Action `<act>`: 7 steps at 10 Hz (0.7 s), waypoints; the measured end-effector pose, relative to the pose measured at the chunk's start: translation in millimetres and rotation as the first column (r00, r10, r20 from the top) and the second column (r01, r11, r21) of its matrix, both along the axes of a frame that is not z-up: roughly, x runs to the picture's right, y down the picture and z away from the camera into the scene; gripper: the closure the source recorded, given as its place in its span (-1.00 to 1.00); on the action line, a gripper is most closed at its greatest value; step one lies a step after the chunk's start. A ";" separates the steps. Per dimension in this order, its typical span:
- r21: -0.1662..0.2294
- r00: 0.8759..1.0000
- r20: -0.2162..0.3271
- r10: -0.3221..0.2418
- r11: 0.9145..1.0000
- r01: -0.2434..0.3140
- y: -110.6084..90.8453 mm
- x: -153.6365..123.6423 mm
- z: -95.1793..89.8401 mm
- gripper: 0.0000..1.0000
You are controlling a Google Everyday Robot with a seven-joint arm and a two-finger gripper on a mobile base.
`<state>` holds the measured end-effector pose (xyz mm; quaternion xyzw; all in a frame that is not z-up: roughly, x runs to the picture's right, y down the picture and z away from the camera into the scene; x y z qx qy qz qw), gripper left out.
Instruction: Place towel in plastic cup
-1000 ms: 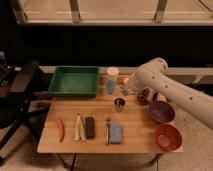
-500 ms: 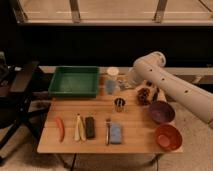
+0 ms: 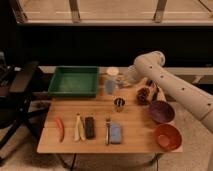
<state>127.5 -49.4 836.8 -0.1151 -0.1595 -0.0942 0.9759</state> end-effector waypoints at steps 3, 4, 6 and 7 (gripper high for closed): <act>-0.003 0.999 0.042 -0.032 0.999 0.032 -15.9 -22.3 28.0 1.00; -0.003 0.998 0.049 -0.036 0.999 0.036 -18.4 -24.4 35.5 1.00; -0.002 0.997 0.064 -0.041 0.999 0.041 -22.2 -31.5 48.5 1.00; -0.001 0.997 0.069 -0.042 0.999 0.042 -24.8 -33.9 54.0 1.00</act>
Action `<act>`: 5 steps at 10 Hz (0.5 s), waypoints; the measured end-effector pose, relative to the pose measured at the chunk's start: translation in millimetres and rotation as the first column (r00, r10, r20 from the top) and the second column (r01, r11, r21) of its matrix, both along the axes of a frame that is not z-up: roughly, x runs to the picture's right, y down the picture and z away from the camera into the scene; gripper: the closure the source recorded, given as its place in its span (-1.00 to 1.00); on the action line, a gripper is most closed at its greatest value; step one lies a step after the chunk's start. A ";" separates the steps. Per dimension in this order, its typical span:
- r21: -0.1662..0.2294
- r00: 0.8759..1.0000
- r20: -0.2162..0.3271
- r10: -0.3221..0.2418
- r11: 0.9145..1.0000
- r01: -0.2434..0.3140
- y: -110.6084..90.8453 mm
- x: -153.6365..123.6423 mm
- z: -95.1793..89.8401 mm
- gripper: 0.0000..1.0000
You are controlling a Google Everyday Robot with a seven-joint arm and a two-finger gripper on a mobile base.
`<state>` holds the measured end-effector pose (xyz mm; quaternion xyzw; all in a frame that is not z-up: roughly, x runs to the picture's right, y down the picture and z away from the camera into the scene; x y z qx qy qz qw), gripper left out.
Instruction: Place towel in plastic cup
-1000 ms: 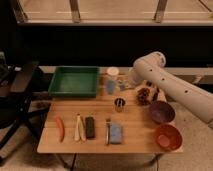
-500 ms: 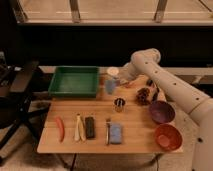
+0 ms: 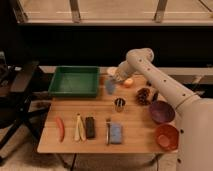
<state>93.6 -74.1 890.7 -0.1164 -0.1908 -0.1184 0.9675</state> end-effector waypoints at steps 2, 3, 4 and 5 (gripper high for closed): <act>0.000 1.000 0.012 -0.002 1.000 0.002 -3.2 -4.6 7.7 1.00; -0.003 1.000 0.021 -0.004 1.000 0.004 -3.5 -8.5 11.4 1.00; -0.007 1.000 0.031 -0.004 1.000 0.005 -2.6 -12.3 14.5 0.95; -0.014 0.999 0.044 -0.007 1.000 0.007 -0.6 -18.8 17.5 0.79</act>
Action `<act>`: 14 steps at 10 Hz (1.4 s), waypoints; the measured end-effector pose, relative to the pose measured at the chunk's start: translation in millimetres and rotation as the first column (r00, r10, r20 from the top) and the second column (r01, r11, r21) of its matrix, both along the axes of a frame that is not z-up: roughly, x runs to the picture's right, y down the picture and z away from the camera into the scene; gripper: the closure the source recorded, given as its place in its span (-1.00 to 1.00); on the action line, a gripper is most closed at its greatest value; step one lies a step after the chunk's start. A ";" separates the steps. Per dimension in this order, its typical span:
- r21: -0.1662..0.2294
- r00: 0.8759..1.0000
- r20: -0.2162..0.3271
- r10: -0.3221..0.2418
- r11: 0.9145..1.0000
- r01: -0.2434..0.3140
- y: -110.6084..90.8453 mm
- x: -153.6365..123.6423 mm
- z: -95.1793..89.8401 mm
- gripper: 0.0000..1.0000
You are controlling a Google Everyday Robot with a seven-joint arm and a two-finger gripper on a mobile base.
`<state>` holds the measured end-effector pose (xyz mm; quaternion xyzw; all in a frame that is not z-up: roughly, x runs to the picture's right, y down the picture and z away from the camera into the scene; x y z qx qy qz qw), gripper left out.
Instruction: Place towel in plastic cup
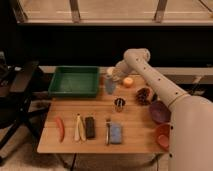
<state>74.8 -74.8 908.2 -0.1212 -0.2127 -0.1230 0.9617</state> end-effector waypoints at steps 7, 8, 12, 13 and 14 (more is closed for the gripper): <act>-0.063 1.000 0.019 -0.011 0.998 0.012 25.0 -34.0 24.9 -0.57; -0.062 1.000 0.013 -0.012 0.998 0.013 24.8 -34.1 25.5 -0.60; -0.038 1.000 -0.020 -0.014 0.999 0.013 14.7 -22.5 17.3 -0.60; -0.025 0.999 -0.037 -0.018 1.000 0.017 9.1 -15.4 11.0 -0.60; -0.006 0.998 -0.062 -0.021 1.000 0.020 0.7 -4.5 0.4 -0.60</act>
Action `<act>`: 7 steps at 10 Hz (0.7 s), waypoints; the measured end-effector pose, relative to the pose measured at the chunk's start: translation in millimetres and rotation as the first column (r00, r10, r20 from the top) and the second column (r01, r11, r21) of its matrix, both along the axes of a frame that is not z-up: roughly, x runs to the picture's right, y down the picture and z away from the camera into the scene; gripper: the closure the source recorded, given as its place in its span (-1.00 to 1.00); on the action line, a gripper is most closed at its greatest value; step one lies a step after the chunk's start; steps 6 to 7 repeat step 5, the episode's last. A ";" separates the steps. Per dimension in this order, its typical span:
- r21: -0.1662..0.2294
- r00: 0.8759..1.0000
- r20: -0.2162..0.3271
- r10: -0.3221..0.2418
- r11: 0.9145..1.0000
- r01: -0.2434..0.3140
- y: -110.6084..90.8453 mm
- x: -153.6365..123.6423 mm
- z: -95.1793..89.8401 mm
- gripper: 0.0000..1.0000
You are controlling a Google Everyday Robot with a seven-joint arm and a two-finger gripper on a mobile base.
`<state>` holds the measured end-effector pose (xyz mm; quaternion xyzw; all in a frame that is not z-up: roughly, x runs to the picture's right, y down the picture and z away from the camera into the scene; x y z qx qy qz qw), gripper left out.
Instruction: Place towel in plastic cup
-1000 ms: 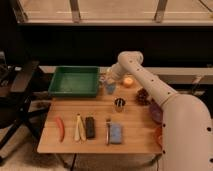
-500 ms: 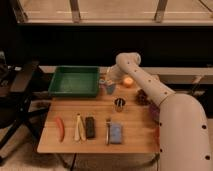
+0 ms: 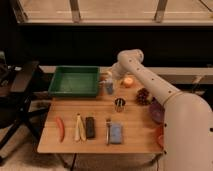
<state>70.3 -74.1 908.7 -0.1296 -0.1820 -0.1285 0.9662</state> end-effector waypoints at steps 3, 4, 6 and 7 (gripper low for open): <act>0.038 0.997 -0.083 -0.001 0.999 0.004 -12.2 41.9 -28.1 -0.60; 0.040 0.995 -0.102 0.003 0.999 0.001 -11.6 53.4 -32.3 -0.60; 0.038 0.995 -0.101 0.003 0.999 0.001 -10.8 52.9 -32.0 -0.60; 0.038 0.995 -0.101 0.003 0.999 0.001 -10.8 52.9 -32.0 -0.60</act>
